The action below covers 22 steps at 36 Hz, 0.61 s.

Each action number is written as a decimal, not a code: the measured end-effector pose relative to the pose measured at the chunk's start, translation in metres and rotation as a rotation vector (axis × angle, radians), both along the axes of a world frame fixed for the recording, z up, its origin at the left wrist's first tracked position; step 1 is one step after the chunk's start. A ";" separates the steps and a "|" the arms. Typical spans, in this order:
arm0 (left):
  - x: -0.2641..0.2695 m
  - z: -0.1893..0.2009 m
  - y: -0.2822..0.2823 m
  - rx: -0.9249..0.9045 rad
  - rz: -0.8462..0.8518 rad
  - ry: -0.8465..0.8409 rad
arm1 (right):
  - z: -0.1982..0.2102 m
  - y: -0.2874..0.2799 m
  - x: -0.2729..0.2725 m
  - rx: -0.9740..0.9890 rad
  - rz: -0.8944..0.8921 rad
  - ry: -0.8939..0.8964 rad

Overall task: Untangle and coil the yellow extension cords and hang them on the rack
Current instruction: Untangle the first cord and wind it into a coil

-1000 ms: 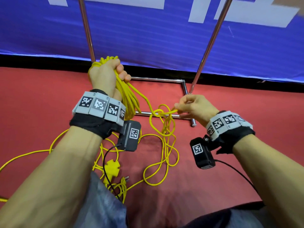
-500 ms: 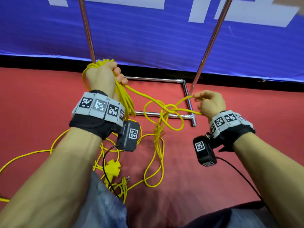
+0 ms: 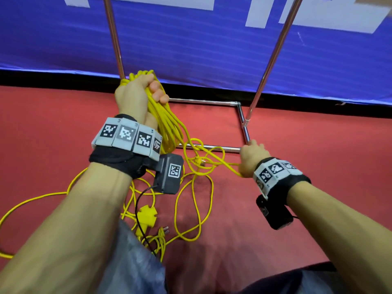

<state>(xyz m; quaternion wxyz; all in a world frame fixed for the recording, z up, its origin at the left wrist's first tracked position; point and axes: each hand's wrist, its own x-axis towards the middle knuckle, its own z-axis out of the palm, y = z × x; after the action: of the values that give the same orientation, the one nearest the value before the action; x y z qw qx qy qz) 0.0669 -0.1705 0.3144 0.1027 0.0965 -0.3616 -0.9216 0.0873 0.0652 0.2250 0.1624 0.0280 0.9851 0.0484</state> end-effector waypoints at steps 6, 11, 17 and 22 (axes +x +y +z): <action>0.007 0.006 0.007 0.056 -0.085 0.018 | 0.015 -0.037 0.007 -0.750 0.236 0.029; 0.010 0.008 0.014 0.021 -0.139 0.021 | 0.011 -0.046 0.002 -0.731 0.215 0.097; 0.006 0.000 0.010 -0.069 -0.058 -0.025 | 0.018 -0.011 -0.021 -1.016 -0.324 0.239; 0.006 0.001 0.018 -0.158 -0.011 -0.017 | 0.027 0.008 -0.011 -1.404 -0.769 0.144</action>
<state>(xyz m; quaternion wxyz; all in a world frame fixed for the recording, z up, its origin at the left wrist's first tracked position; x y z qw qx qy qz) 0.0731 -0.1527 0.3152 0.1017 0.0938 -0.4344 -0.8900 0.0765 0.0729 0.2518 0.0836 0.2598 0.7150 -0.6437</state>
